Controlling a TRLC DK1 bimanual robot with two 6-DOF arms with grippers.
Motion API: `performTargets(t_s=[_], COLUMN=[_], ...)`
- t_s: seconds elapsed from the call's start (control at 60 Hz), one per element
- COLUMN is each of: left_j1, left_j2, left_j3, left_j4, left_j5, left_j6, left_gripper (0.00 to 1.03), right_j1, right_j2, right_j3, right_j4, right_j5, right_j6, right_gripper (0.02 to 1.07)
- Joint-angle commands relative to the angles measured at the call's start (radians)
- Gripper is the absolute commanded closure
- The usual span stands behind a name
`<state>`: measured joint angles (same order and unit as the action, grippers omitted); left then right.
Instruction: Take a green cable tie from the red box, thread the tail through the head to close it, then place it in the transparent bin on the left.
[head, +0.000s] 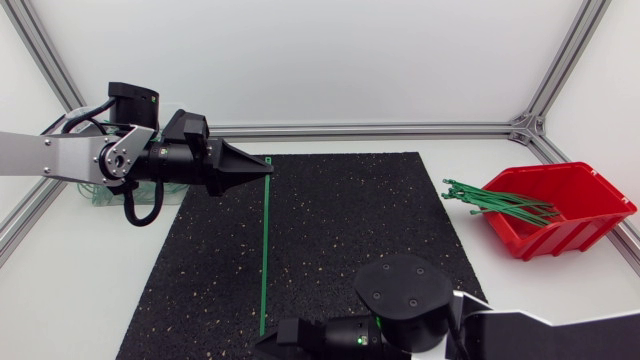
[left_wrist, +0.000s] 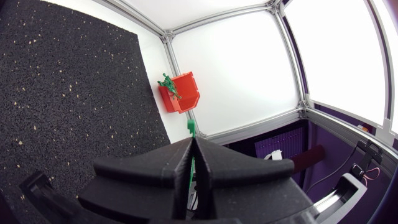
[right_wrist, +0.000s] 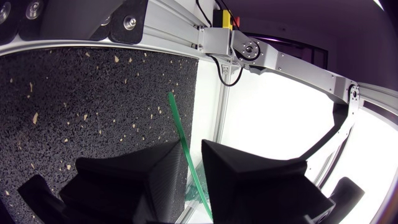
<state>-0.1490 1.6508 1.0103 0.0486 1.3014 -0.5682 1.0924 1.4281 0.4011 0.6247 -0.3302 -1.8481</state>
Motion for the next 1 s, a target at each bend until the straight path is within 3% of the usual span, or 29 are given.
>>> performTargets(t_s=[0.0, 0.067, 0.367, 0.517, 0.633, 0.75, 0.883, 0.983], left_j1=[-0.004, -0.004, -0.006, -0.004, -0.009, -0.014, -0.029, -0.050], left_j2=[-0.025, -0.028, -0.046, -0.077, -0.112, -0.164, -0.233, -0.281], left_j3=[-0.004, -0.009, -0.022, -0.053, -0.085, -0.116, -0.188, -0.246], left_j4=[-0.006, -0.006, -0.006, -0.004, 0.007, 0.025, 0.102, 0.175], left_j5=[0.015, 0.015, 0.015, 0.015, 0.013, 0.013, 0.004, -0.021], left_j6=[0.005, 0.005, 0.010, 0.039, 0.067, 0.080, 0.083, 0.080], left_gripper=[0.99, 0.99, 0.99, 0.99, 0.99, 0.99, 0.99, 0.99], right_j1=[0.011, 0.011, 0.009, 0.012, 0.017, 0.014, 0.012, 0.004], right_j2=[-0.005, -0.005, -0.044, -0.124, -0.150, -0.147, -0.150, -0.155], right_j3=[-0.028, -0.030, -0.036, -0.025, 0.024, 0.108, 0.140, 0.147], right_j4=[0.007, 0.007, 0.006, -0.010, -0.033, -0.163, -0.200, -0.232], right_j5=[0.013, 0.019, 0.023, -0.026, -0.026, 0.023, 0.042, -0.001], right_j6=[0.007, 0.010, 0.058, 0.251, 0.500, 0.690, 0.931, 1.080], right_gripper=[0.91, 1.01, 1.01, 1.01, 1.01, 1.01, 1.01, 1.01])
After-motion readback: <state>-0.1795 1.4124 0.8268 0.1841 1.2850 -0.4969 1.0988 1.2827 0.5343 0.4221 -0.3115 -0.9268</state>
